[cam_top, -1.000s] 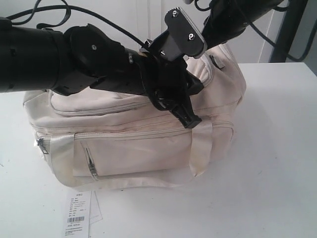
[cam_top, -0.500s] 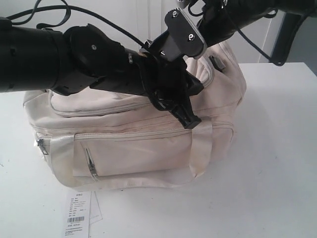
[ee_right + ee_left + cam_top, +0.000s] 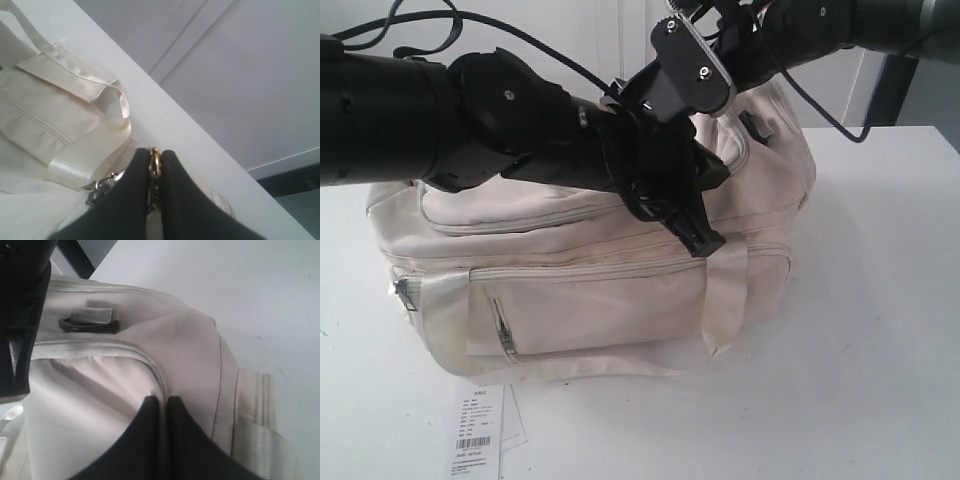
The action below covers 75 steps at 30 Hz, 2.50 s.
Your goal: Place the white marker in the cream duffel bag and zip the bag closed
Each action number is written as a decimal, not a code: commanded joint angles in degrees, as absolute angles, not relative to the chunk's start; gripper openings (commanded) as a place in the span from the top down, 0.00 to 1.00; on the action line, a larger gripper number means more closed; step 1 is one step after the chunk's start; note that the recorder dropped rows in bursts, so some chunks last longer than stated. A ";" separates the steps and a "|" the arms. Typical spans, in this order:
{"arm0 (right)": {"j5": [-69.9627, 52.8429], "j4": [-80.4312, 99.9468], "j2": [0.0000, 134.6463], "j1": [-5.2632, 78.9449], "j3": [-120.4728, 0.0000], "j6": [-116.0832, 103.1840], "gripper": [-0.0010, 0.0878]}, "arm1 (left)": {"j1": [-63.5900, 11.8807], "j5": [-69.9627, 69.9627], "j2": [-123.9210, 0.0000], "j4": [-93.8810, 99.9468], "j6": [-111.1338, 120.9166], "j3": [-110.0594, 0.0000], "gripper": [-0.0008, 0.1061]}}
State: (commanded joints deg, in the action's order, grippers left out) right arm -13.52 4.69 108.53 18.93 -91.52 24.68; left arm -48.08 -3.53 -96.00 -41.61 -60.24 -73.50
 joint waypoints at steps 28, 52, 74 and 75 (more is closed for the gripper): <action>-25.06 4.69 104.31 17.91 -91.52 14.25 0.45 | -48.08 1.03 -96.00 -43.02 -54.54 -73.50 0.50; -50.27 2.06 96.80 12.52 -91.52 15.23 0.68 | -47.58 -7.88 -87.21 -42.98 -53.70 -73.50 0.77; -65.52 -8.15 92.87 4.92 -91.52 22.64 0.99 | -20.55 -43.74 -74.70 -13.93 -20.78 -73.50 0.99; -65.40 -8.15 92.72 4.03 -91.26 22.18 0.99 | -19.59 -43.73 -74.69 -11.86 -18.33 -73.50 0.99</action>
State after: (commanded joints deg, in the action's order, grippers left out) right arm -65.40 -8.15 92.72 4.03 -91.26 22.18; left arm -19.59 -43.73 -74.69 -11.86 -18.33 -73.50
